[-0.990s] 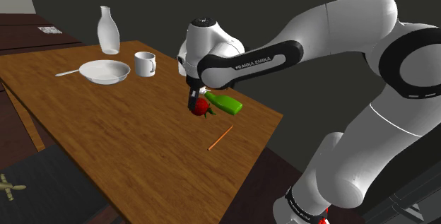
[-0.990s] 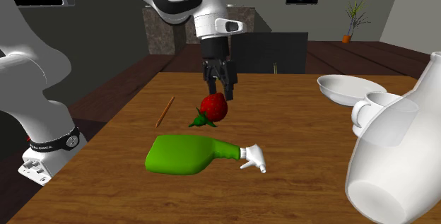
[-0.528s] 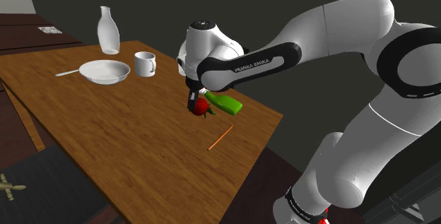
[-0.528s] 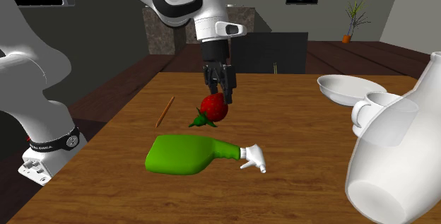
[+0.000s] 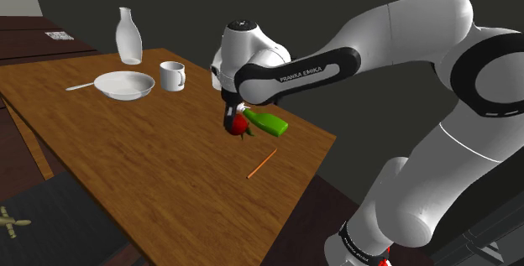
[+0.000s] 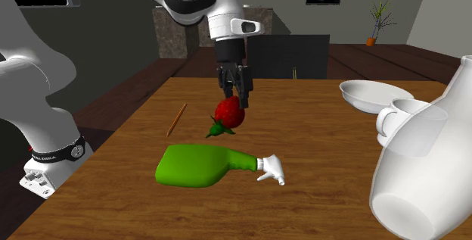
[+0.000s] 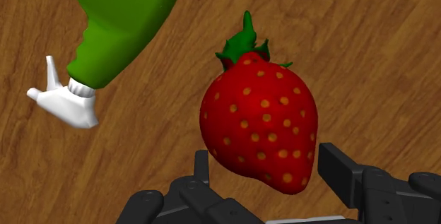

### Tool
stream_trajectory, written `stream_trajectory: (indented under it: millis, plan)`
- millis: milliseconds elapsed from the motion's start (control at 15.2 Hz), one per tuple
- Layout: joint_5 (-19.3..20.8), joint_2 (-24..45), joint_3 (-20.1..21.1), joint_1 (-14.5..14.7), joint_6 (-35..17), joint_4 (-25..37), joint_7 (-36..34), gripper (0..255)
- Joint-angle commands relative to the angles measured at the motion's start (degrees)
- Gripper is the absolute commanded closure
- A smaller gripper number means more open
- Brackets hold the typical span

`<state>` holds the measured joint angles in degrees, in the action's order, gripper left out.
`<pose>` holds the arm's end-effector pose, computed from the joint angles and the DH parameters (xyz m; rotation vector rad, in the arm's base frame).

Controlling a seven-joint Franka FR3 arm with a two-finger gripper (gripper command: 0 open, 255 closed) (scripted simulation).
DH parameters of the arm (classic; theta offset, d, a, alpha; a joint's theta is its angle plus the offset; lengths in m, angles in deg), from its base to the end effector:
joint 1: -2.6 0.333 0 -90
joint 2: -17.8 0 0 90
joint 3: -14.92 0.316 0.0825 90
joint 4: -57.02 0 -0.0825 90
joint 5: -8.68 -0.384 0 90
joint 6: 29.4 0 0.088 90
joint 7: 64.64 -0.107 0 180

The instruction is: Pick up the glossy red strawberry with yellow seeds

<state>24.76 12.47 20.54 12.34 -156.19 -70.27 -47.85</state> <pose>0.5034 0.1294 0.4238 2.7118 1.0215 0.1157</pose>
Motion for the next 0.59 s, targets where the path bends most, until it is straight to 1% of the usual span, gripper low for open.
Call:
stream_trajectory:
  millis: [0,528]
  plan:
    - [-0.36,-0.65,0.04,0.08,1.45,0.82,0.41,255]
    - [-1.59,-2.67,0.06,0.27,7.33,4.87,2.2,255]
